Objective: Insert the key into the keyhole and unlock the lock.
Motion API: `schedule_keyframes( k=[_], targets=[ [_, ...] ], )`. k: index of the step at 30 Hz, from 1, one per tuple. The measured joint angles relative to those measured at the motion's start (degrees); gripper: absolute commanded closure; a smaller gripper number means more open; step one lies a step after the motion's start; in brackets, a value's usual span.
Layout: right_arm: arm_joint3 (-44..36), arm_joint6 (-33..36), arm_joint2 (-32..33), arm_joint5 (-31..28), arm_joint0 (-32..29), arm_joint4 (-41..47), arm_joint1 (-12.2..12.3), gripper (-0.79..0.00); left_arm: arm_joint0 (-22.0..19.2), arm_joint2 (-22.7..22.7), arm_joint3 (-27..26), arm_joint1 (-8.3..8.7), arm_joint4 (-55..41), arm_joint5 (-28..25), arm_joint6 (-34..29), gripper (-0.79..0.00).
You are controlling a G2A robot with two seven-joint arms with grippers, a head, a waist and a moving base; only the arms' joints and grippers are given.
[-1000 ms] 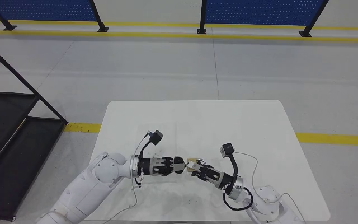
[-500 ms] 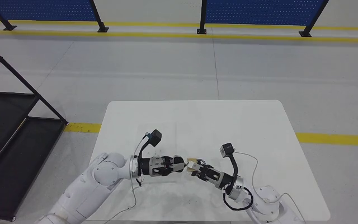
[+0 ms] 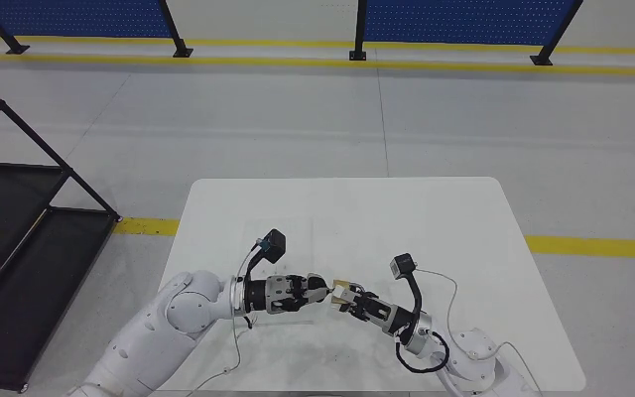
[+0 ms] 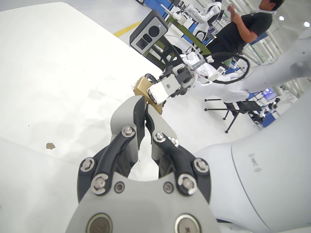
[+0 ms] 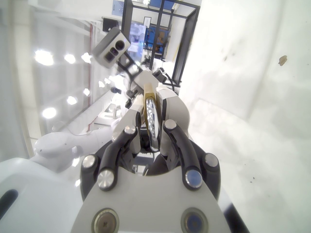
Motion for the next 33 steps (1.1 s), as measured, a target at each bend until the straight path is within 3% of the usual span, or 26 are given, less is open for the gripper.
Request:
schedule_keyframes(
  k=[14, 33],
  targets=[
    [0.0, 0.0, 0.0, 0.0, 0.0, 0.0, 0.0, 0.0, 0.65, -0.81, -0.6, -0.17, 7.93, -3.89, 4.74, 0.0],
    [0.0, 0.0, 0.0, 0.0, 0.0, 0.0, 0.0, 0.0, 1.97, -1.39, -1.32, -0.88, 22.54, -6.37, 15.72, 0.0]
  ],
)
